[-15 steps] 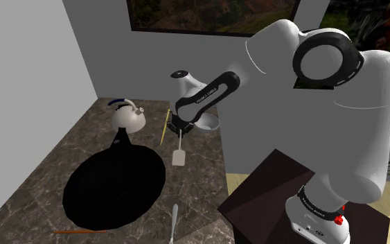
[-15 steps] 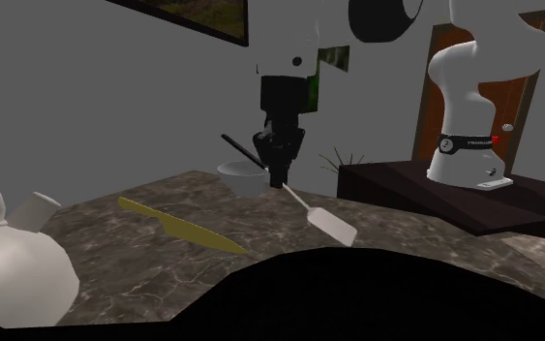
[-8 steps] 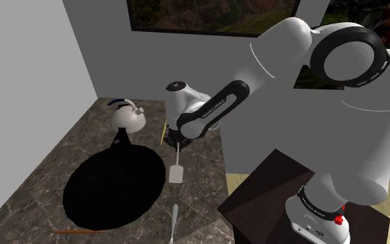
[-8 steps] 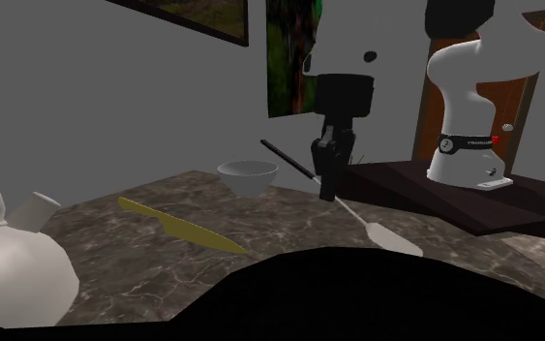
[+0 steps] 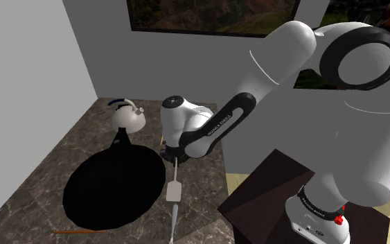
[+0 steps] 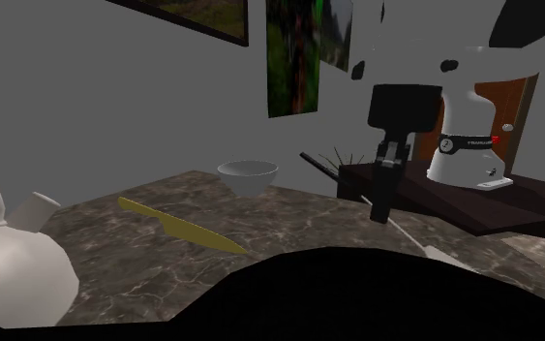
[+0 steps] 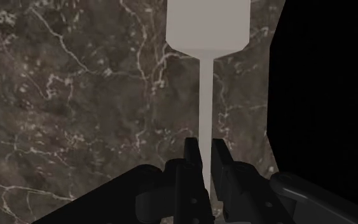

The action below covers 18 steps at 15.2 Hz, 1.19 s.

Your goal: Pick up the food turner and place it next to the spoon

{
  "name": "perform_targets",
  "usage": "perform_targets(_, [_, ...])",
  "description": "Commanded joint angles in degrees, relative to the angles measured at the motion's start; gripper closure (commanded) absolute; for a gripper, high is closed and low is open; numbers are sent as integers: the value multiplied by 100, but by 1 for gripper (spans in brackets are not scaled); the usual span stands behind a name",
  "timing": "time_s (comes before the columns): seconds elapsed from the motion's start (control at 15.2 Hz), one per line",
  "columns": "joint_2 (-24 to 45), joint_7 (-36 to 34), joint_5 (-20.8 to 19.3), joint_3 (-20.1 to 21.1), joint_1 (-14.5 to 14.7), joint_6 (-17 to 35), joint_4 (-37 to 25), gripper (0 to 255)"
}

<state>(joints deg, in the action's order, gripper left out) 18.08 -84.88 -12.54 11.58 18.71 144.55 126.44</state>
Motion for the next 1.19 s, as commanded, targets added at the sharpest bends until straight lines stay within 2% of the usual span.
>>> perform_targets(0.0, [136, -70, -68, -31, 32, 125, -6, 255])
perform_targets(0.59, [752, -306, -358, -218, 162, 663, -69, 255])
perform_targets(1.12, [751, -305, -357, -218, 163, 663, -68, 255])
